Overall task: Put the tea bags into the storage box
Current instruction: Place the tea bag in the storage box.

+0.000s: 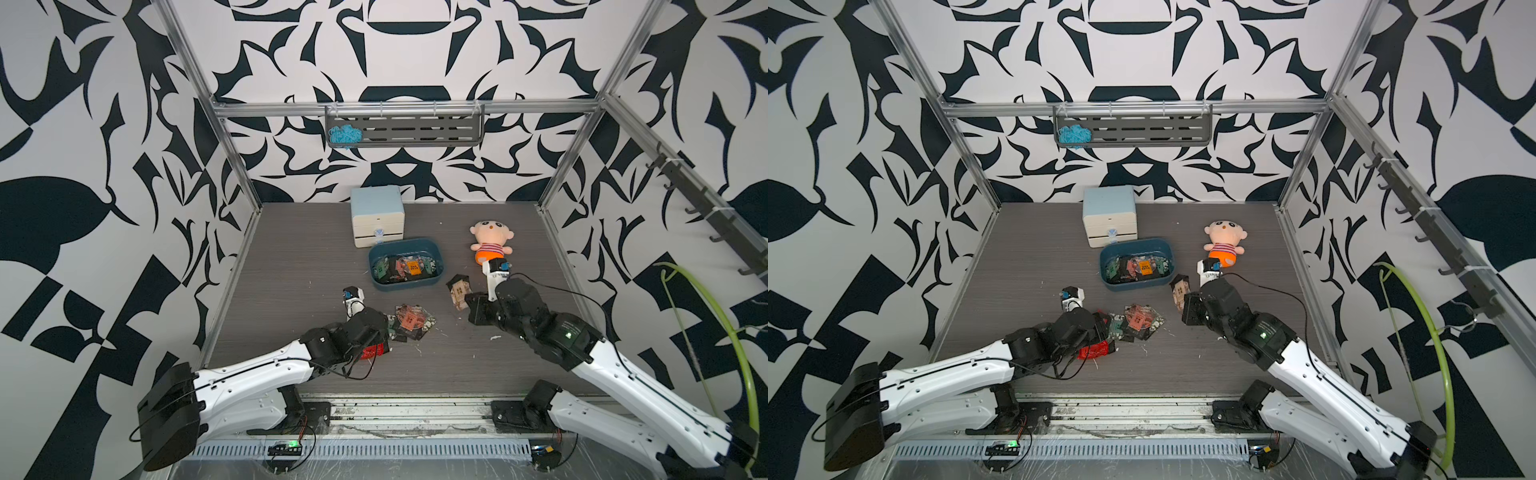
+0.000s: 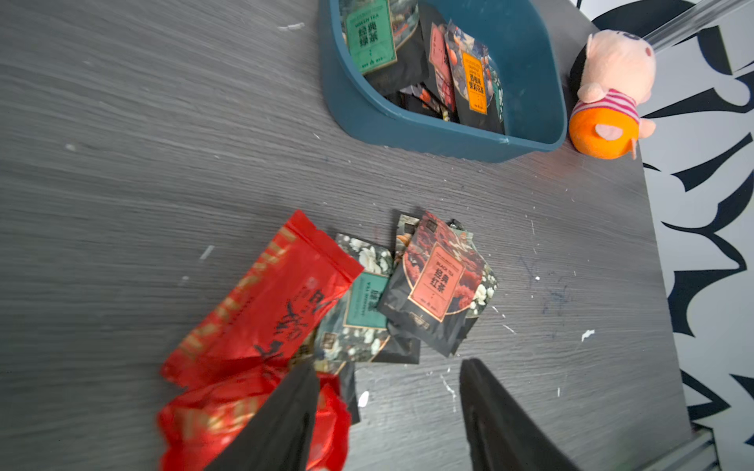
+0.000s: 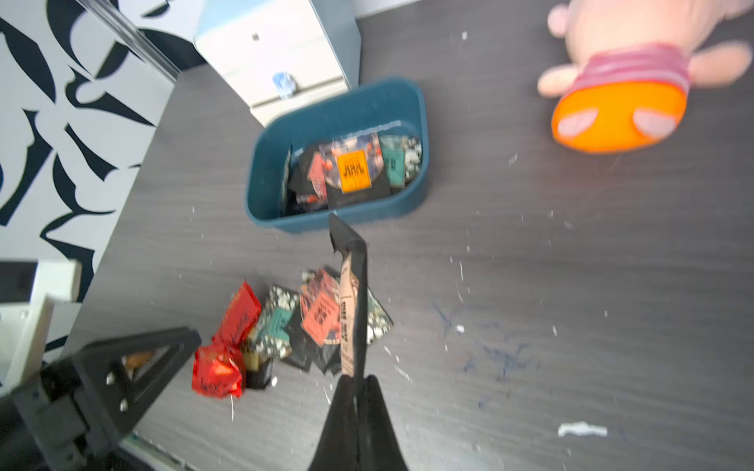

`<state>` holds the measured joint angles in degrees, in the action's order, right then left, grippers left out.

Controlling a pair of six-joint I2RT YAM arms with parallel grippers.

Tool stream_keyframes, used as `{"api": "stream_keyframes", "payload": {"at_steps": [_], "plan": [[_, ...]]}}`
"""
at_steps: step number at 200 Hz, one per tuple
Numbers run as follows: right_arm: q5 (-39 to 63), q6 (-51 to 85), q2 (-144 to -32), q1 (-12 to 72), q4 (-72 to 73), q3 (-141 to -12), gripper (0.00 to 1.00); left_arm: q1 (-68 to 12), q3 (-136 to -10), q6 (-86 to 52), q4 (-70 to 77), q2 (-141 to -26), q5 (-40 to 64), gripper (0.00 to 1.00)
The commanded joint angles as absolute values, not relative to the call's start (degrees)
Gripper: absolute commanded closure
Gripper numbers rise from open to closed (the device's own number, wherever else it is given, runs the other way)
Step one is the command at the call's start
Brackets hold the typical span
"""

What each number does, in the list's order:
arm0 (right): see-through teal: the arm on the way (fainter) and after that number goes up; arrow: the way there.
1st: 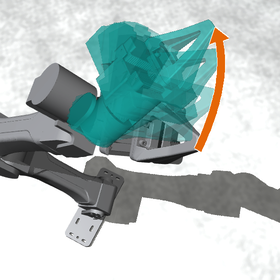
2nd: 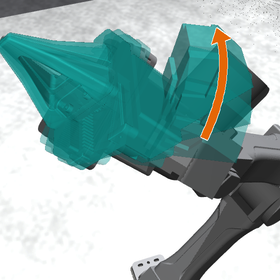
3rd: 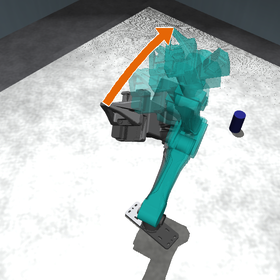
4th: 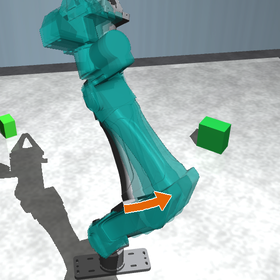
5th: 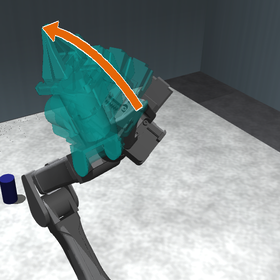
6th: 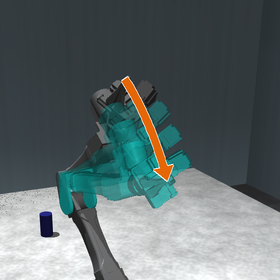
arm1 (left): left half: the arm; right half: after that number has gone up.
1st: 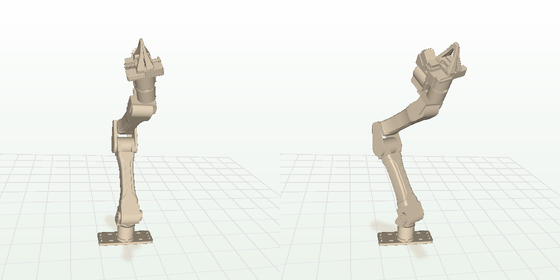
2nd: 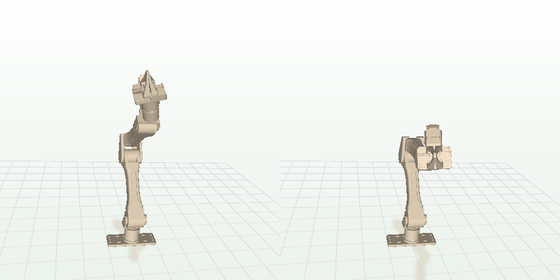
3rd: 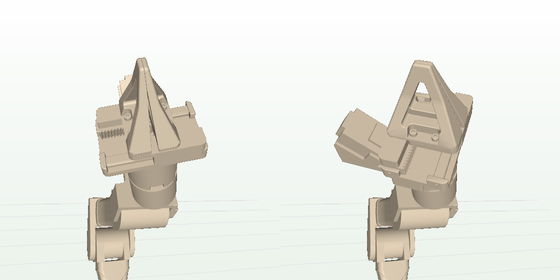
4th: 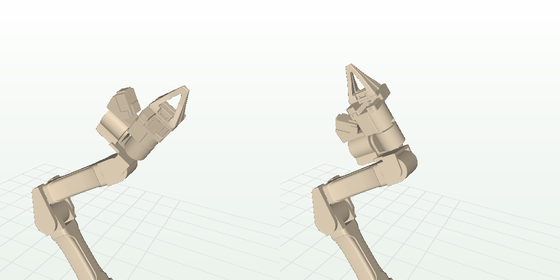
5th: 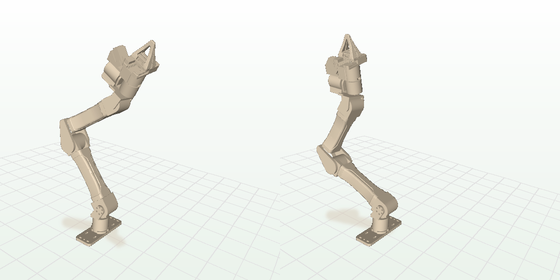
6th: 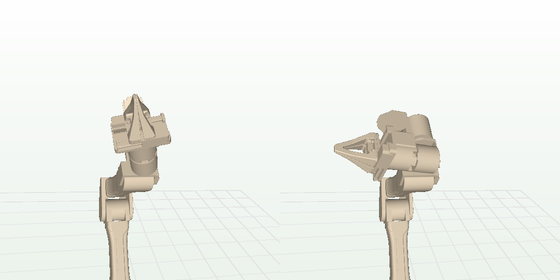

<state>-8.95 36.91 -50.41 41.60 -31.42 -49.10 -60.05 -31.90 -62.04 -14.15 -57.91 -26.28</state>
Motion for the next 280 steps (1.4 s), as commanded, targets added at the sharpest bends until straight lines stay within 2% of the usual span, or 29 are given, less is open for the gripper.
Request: {"api": "stream_keyframes", "payload": {"at_steps": [1, 31, 77, 127, 161, 196, 250, 280], "plan": [[-7.16, 34.57, -56.93, 40.26, -24.84, -54.15, 1.0, -59.85, -29.6, -60.58, -17.79, -53.08, -30.09, 0.36], [2.05, 35.0, -68.2, 36.66, -18.45, -60.06, 1.0, -59.77, -25.38, -59.85, -19.07, -44.92, -32.54, 0.35], [8.93, 37.58, -84.06, 33.65, -13.54, -68.03, 1.0, -59.63, -20.38, -57.83, -23.11, -31.07, -35.89, 0.35], [12.63, 39.15, -100.18, 33.02, -13.25, -77.34, 1.0, -59.59, -15.16, -58.42, -26.42, -17.91, -35.33, 0.35], [13.27, 39.5, -107.09, 31.71, -14.6, -81.64, 1.0, -59.57, -13.46, -58.72, -29.09, -12.04, -34.76, 0.35], [13.27, 39.71, -109.86, 30.59, -15.61, -82.21, 1.0, -59.59, -13.18, -58.14, -30.65, -9.25, -35.18, 0.34], [9.07, 36.4, -106.06, 30.15, -19.22, -80.87, 0.74, -59.59, -15.17, -57.13, -29.31, -12.76, -33.93, 0.34], [3.44, 32.23, -99.93, 30.15, -22.85, -78.51, 0.69, -59.59, -17.31, -56.95, -25.7, -18.14, -32.59, 0.34]]}}
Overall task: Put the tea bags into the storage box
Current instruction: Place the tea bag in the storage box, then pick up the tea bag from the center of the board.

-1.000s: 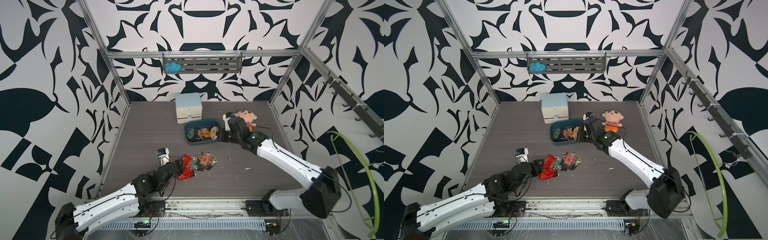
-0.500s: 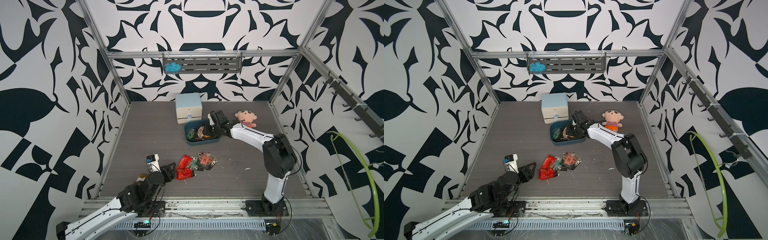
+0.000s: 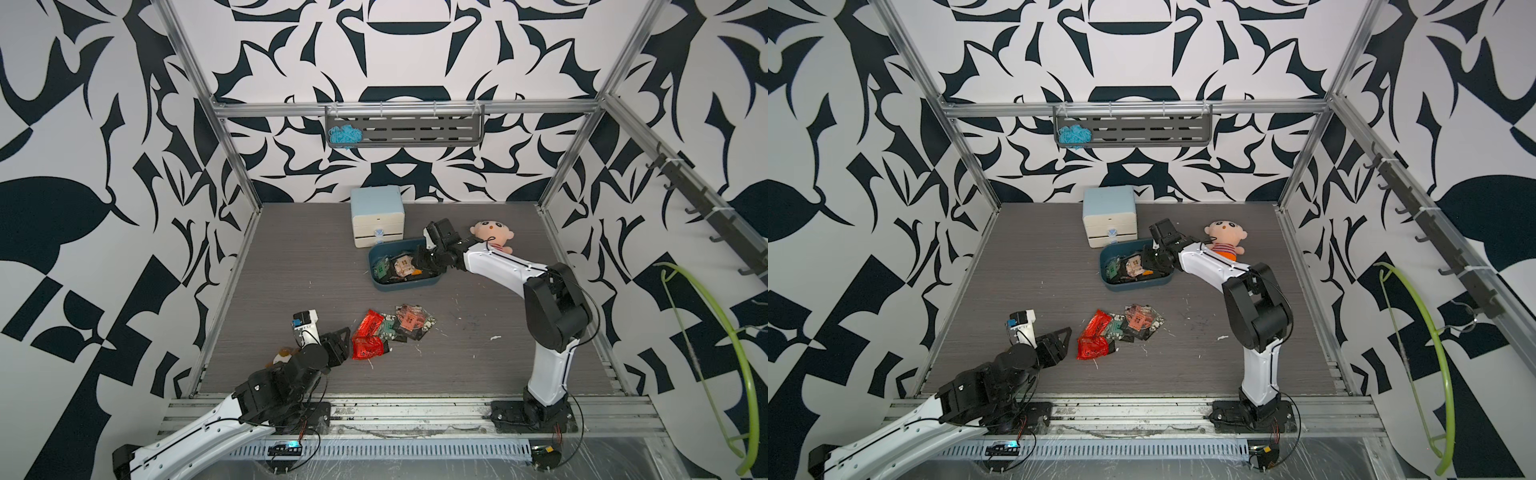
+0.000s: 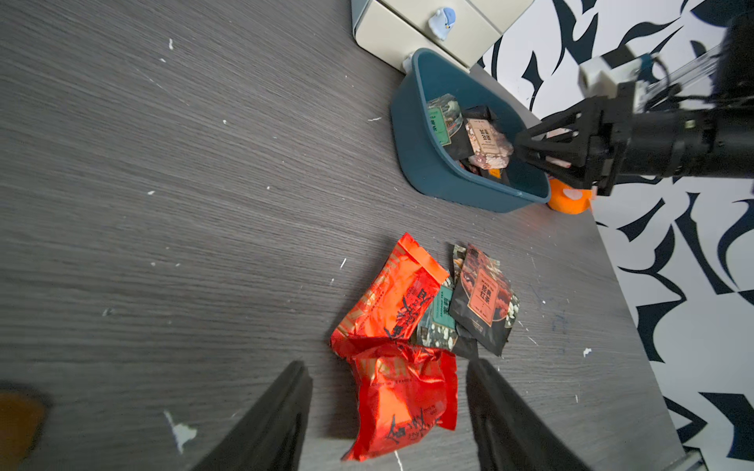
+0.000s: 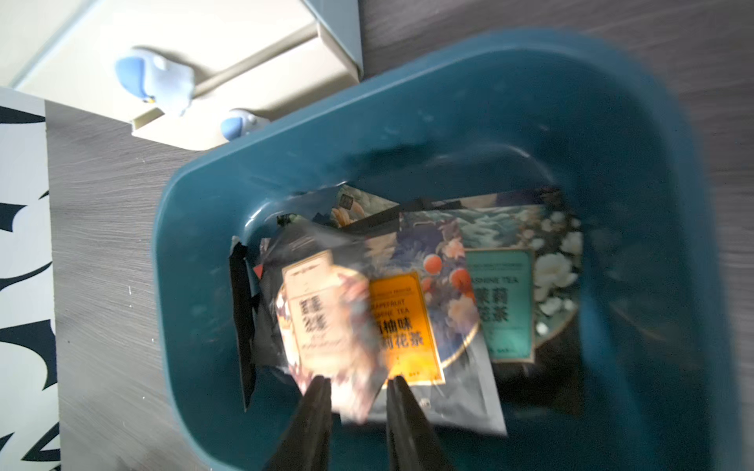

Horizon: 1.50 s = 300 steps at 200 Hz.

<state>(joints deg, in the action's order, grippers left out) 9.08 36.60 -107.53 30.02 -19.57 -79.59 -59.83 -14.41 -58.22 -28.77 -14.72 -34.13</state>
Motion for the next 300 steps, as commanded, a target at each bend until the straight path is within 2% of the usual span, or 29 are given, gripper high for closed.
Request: {"api": "stream_keyframes", "payload": {"at_steps": [1, 56, 108, 164, 194, 228, 261, 300], "plan": [[3.13, 32.11, -99.67, 30.15, -22.89, -78.37, 0.69, -59.59, -17.36, -56.87, -25.42, -18.38, -32.51, 0.33], [0.25, 27.78, -82.96, 30.15, -23.19, -64.61, 0.68, -59.5, -22.15, -55.92, -6.03, -38.24, -23.01, 0.34], [11.6, 26.31, -70.73, 30.14, -13.21, -46.77, 0.65, -59.5, -35.45, -57.51, -6.65, -61.74, -20.46, 0.39], [19.68, 25.7, -78.4, 31.97, -5.0, -40.6, 0.71, -57.09, -37.37, -59.69, 1.22, -74.0, -15.1, 0.44], [20.82, 25.13, -83.43, 34.34, -3.18, -42.01, 0.87, -54.56, -35.82, -62.75, 3.79, -78.17, -11.91, 0.49], [17.48, 22.83, -86.66, 39.58, -3.61, -43.8, 0.94, -52.97, -34.06, -64.4, 8.79, -82.57, -7.97, 0.54], [16.52, 23.03, -88.91, 40.17, -3.55, -44.73, 0.98, -52.69, -34.1, -64.25, 8.66, -83.92, -7.91, 0.55], [10.51, 23.28, -91.16, 40.08, -5.75, -46.01, 1.0, -52.57, -33.84, -64.29, 8.35, -84.48, -8.09, 0.55]]}}
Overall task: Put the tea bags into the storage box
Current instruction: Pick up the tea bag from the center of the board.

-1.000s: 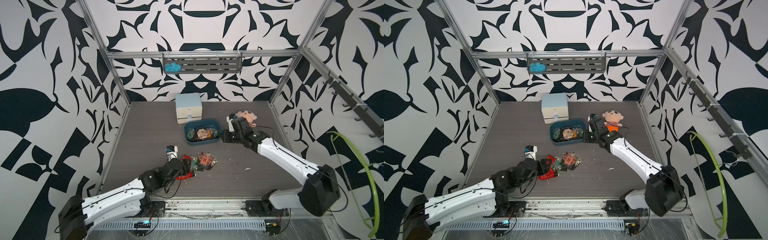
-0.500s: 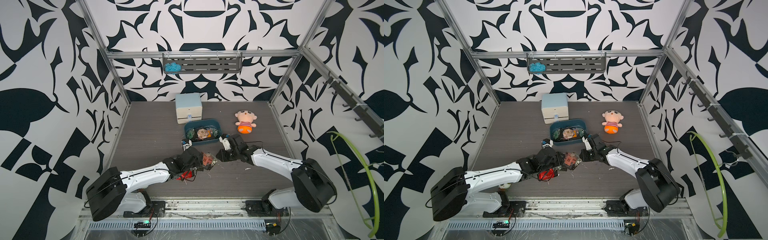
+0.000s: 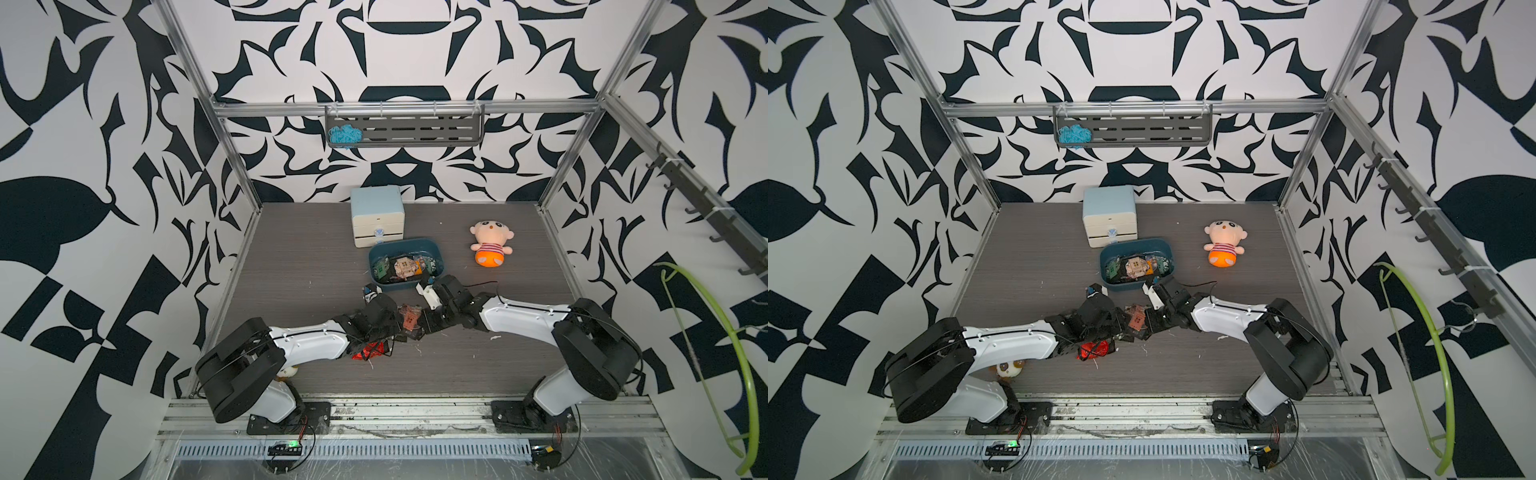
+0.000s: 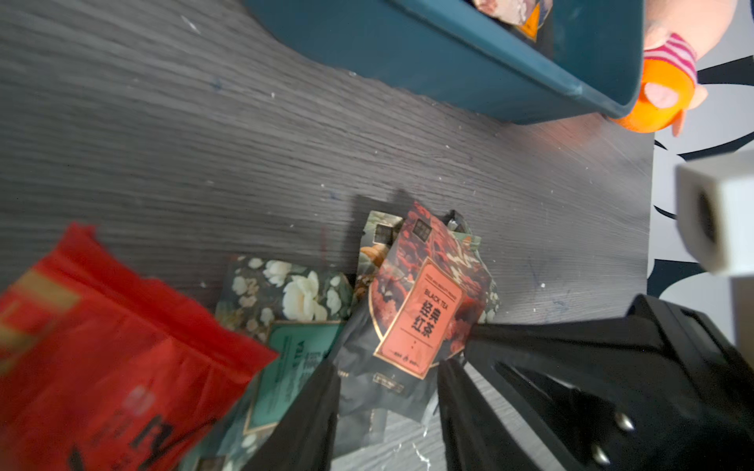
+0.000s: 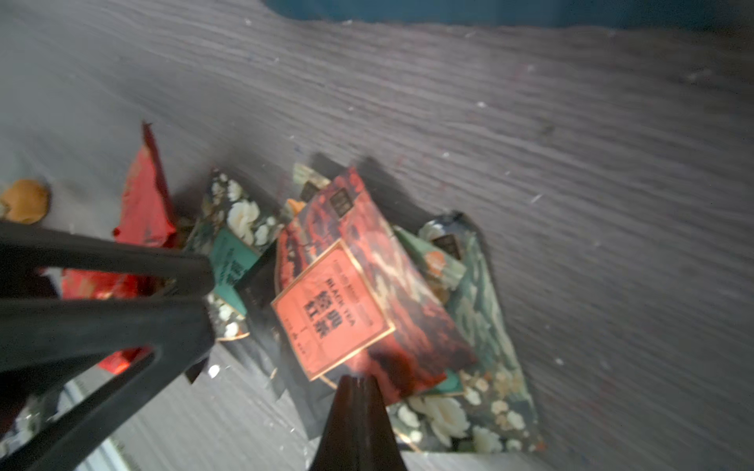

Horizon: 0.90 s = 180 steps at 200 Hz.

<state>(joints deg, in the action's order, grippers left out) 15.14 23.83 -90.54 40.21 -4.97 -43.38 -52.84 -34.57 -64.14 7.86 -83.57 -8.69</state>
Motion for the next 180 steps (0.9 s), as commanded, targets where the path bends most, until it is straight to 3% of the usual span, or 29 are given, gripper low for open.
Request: {"api": "stream_keyframes", "payload": {"at_steps": [1, 89, 180], "plan": [[10.44, 23.29, -91.24, 40.08, -5.77, -46.03, 1.0, -52.56, -33.84, -64.31, 8.31, -84.47, -8.09, 0.55], [9.15, 22.93, -94.67, 40.08, -7.66, -47.3, 1.0, -52.57, -34.45, -64.51, 8.44, -87.09, -8.06, 0.56], [9.51, 22.86, -95.27, 40.08, -7.56, -47.4, 1.0, -52.57, -35.31, -64.51, 11.16, -86.83, -5.37, 0.64]]}}
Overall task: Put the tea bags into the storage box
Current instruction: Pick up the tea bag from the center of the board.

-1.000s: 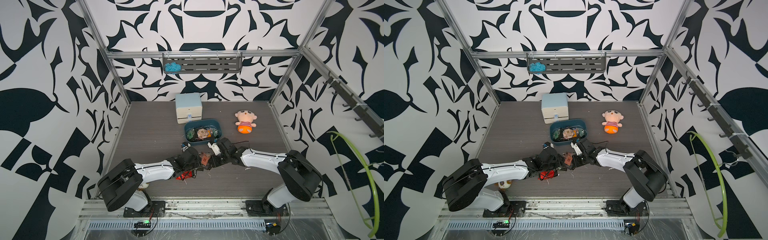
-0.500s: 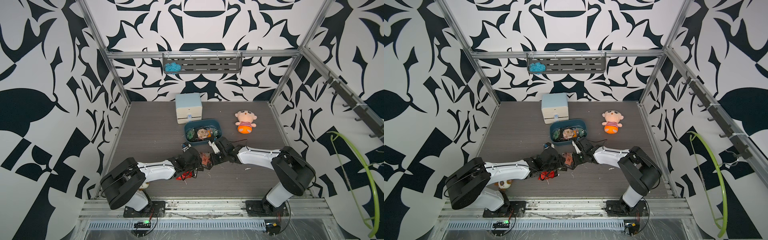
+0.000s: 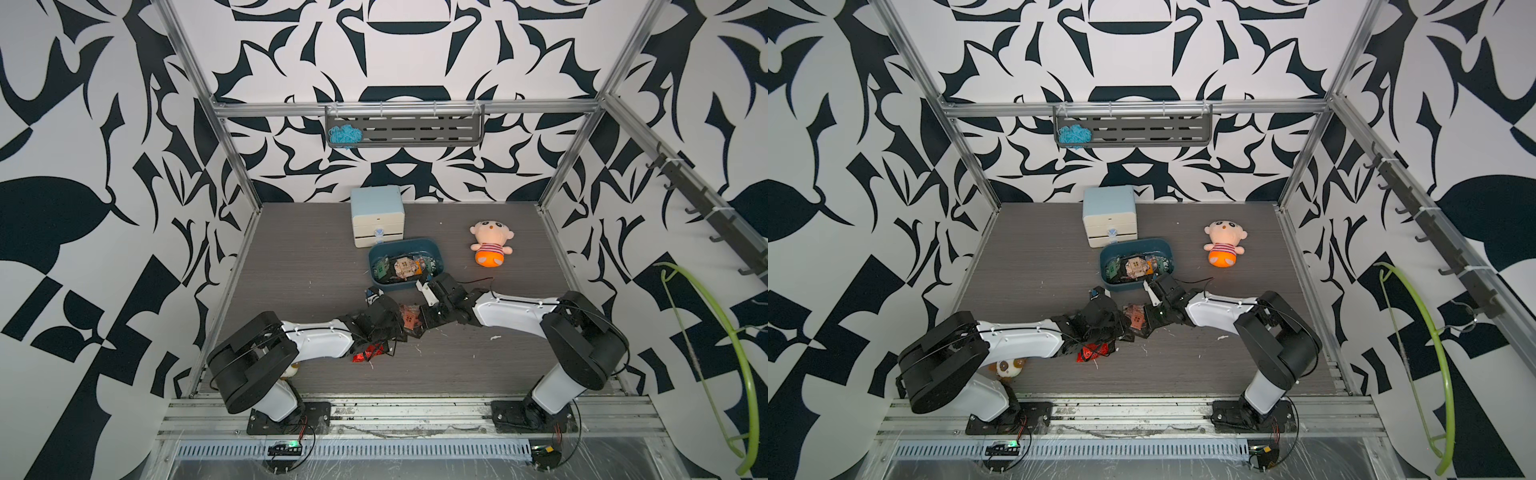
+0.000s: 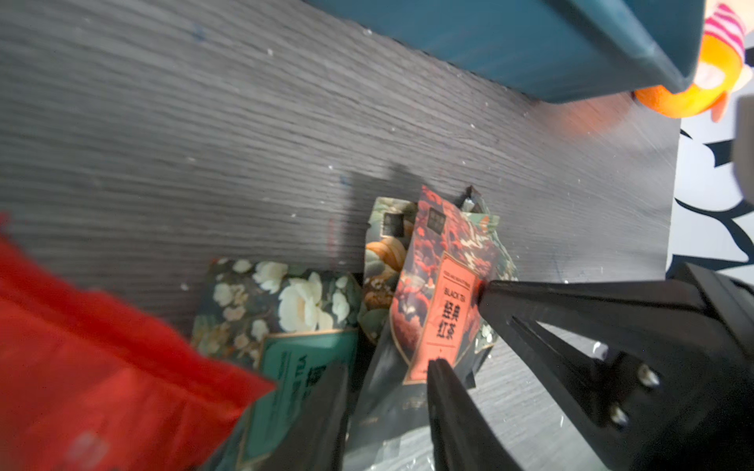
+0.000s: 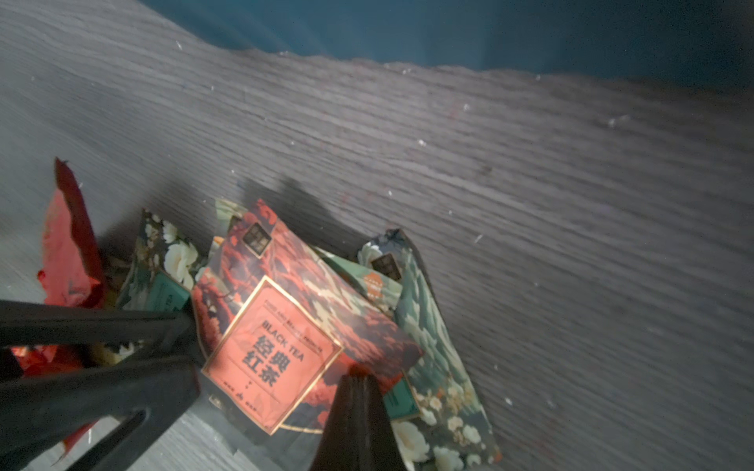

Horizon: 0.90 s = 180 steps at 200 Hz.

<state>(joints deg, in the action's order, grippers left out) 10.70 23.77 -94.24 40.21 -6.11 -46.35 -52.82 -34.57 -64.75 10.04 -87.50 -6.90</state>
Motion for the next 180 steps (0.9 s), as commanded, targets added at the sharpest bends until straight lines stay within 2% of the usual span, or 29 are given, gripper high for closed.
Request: {"api": "stream_keyframes", "payload": {"at_steps": [1, 39, 144, 180], "plan": [[9.5, 22.9, -95.27, 40.08, -7.6, -47.38, 1.0, -52.56, -35.32, -64.51, 11.16, -86.83, -5.37, 0.64], [9.49, 23.02, -95.21, 40.08, -7.61, -47.28, 1.0, -52.58, -35.46, -64.51, 11.77, -85.34, -4.96, 0.66], [9.37, 23.02, -95.1, 40.08, -7.43, -47.15, 1.0, -52.56, -38.91, -64.69, 14.49, -91.9, -2.46, 0.74], [9.38, 22.95, -95.1, 40.08, -7.32, -46.93, 1.0, -52.56, -40.43, -64.73, 14.97, -94.42, -1.53, 0.81]]}}
